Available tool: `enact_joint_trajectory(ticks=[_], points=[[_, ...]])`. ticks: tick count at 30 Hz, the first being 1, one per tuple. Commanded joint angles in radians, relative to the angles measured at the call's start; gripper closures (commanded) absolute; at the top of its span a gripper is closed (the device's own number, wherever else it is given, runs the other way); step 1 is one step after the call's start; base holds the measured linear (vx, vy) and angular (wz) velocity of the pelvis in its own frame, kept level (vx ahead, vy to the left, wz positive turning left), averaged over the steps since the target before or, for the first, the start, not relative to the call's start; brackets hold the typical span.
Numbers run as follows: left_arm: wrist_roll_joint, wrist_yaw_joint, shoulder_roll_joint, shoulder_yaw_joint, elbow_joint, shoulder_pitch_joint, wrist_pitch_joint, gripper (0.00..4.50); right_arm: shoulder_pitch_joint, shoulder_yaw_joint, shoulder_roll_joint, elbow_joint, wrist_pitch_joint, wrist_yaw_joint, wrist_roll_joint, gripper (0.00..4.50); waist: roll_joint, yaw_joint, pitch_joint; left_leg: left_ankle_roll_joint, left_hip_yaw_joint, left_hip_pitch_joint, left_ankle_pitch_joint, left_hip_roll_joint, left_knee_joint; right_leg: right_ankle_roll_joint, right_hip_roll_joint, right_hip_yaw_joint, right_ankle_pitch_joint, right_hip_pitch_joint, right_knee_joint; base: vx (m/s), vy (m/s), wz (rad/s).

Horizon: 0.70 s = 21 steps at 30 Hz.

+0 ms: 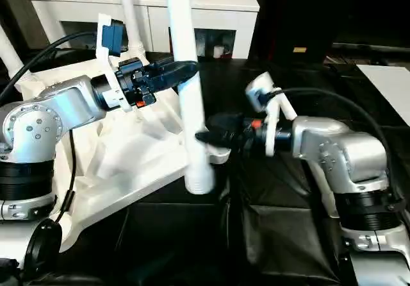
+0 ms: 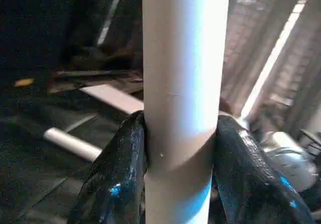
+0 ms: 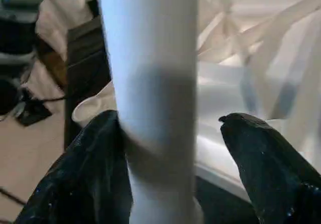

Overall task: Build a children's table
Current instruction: Pick table leg

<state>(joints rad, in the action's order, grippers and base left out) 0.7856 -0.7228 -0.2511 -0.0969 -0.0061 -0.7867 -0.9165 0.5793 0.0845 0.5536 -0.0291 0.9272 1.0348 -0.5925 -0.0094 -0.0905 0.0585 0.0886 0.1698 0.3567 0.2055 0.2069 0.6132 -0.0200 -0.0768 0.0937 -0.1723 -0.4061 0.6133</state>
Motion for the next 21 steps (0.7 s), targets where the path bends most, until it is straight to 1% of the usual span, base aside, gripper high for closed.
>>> enact_joint_trajectory(ticks=[1,2,6,10,11,13,15,18,21], points=[[0.023,-0.051,-0.003,0.021,-0.037,-0.027,0.023,2.8,-0.009,0.019,0.014,-0.022,-0.013,0.03,0.004,0.94,-0.017,-0.003,-0.075,-0.037,0.003,0.004,0.035,0.016,-0.063,-0.184,-0.06,-0.054,-0.185,0.067,-0.062,0.0,0.0,0.0],[0.029,-0.068,-0.003,0.021,-0.035,-0.027,0.028,2.8,-0.012,0.027,0.018,-0.029,-0.016,0.052,-0.003,0.94,-0.016,-0.003,-0.076,-0.038,0.003,0.003,0.037,0.017,-0.063,-0.185,-0.06,-0.054,-0.183,0.067,-0.061,0.0,0.0,0.0],[0.032,-0.106,-0.011,0.021,-0.023,-0.028,0.033,2.8,-0.021,0.049,0.031,-0.042,-0.028,0.081,-0.002,0.94,-0.017,-0.004,-0.075,-0.038,0.003,0.004,0.042,0.017,-0.063,-0.183,-0.061,-0.054,-0.191,0.067,-0.062,0.0,0.0,0.0],[0.027,-0.135,-0.027,0.032,-0.013,-0.028,0.037,2.8,-0.02,0.053,0.034,-0.035,-0.035,0.086,-0.002,0.94,-0.015,-0.003,-0.074,-0.034,0.003,0.001,0.052,0.017,-0.064,-0.175,-0.06,-0.054,-0.213,0.066,-0.063,0.0,0.0,0.0],[0.025,-0.141,-0.031,0.034,-0.01,-0.028,0.04,2.8,-0.021,0.053,0.035,-0.034,-0.036,0.09,-0.001,0.94,-0.016,-0.002,-0.074,-0.032,0.003,0.003,0.052,0.017,-0.063,-0.173,-0.059,-0.054,-0.216,0.067,-0.064,0.0,0.0,0.0],[0.025,-0.155,-0.037,0.038,-0.007,-0.028,0.042,2.8,-0.023,0.053,0.036,-0.035,-0.038,0.099,-0.002,1.23,-0.015,-0.003,-0.075,-0.033,0.003,0.003,0.046,0.016,-0.063,-0.175,-0.059,-0.054,-0.207,0.067,-0.062,0.0,0.0,0.0],[0.025,-0.165,-0.042,0.041,-0.005,-0.03,0.043,2.8,-0.025,0.054,0.037,-0.038,-0.038,0.107,-0.004,1.3,-0.015,-0.003,-0.076,-0.035,0.002,0.003,0.041,0.017,-0.063,-0.179,-0.058,-0.054,-0.193,0.067,-0.06,0.0,0.0,0.0],[0.022,-0.176,-0.045,0.046,0.0,-0.033,0.047,2.8,-0.033,0.067,0.04,-0.046,-0.045,0.114,-0.003,1.63,-0.015,-0.003,-0.076,-0.035,0.002,0.004,0.038,0.017,-0.063,-0.182,-0.059,-0.054,-0.183,0.068,-0.059,0.0,0.0,0.0],[0.018,-0.181,-0.044,0.049,0.005,-0.035,0.052,2.8,-0.043,0.078,0.042,-0.06,-0.044,0.125,-0.005,1.82,-0.016,-0.003,-0.076,-0.036,0.003,0.003,0.039,0.017,-0.062,-0.187,-0.059,-0.054,-0.179,0.068,-0.058,0.0,0.0,0.0]])
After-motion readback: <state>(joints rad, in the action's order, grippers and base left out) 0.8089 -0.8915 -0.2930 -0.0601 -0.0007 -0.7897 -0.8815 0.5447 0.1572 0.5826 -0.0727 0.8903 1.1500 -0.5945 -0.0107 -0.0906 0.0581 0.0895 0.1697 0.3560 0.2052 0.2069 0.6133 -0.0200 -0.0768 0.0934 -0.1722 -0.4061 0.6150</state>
